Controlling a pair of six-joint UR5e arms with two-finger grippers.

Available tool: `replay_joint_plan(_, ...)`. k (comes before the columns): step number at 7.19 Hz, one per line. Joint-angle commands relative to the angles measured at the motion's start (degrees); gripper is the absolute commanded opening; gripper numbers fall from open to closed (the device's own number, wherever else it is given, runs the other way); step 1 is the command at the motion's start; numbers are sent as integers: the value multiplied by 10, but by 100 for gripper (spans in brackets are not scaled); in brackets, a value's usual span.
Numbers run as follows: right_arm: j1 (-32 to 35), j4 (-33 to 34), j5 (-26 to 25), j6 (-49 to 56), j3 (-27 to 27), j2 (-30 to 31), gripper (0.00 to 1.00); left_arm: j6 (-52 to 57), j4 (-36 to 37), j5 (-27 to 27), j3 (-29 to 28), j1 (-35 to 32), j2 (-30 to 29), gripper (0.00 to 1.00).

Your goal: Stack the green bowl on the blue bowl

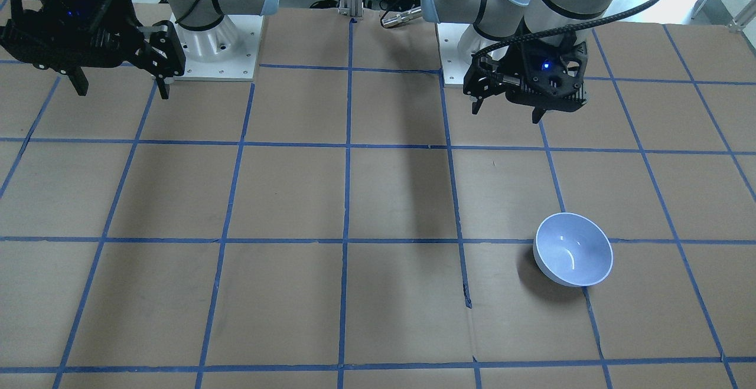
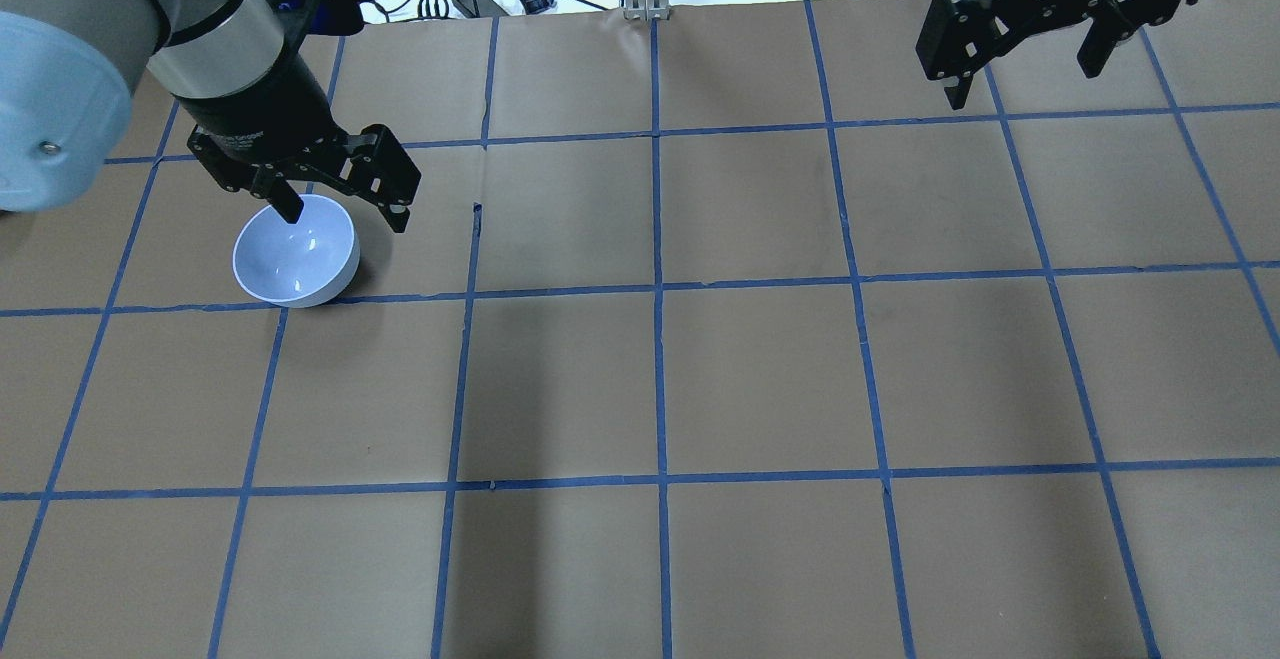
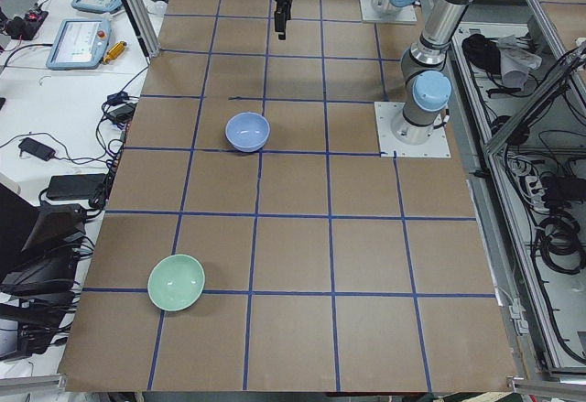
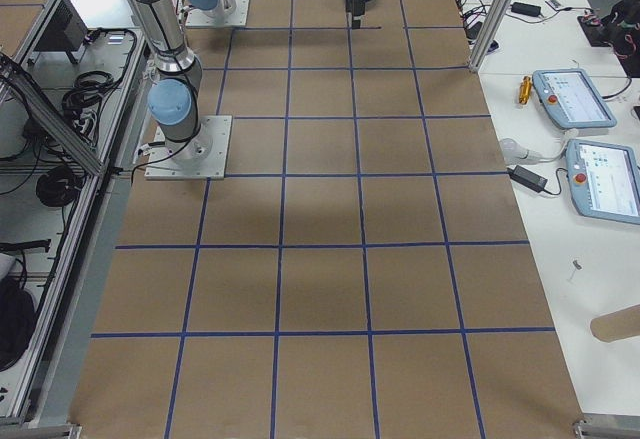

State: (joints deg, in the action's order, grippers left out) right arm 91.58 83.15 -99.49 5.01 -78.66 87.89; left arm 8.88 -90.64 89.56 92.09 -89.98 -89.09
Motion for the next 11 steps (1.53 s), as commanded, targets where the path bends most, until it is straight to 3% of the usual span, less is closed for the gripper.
replay_joint_plan(1, 0, 0, 0, 0, 0, 0, 100, 1, 21, 1, 2, 1, 0, 100)
replay_joint_plan(6, 0, 0, 0, 0, 0, 0, 100, 19, 16, 11, 1, 8, 0, 100)
replay_joint_plan(8, -1, 0, 0, 0, 0, 0, 100, 212, 17, 15, -4, 106, -6, 100)
replay_joint_plan(11, -1, 0, 0, 0, 0, 0, 100, 397, 45, 8, -7, 221, -37, 100)
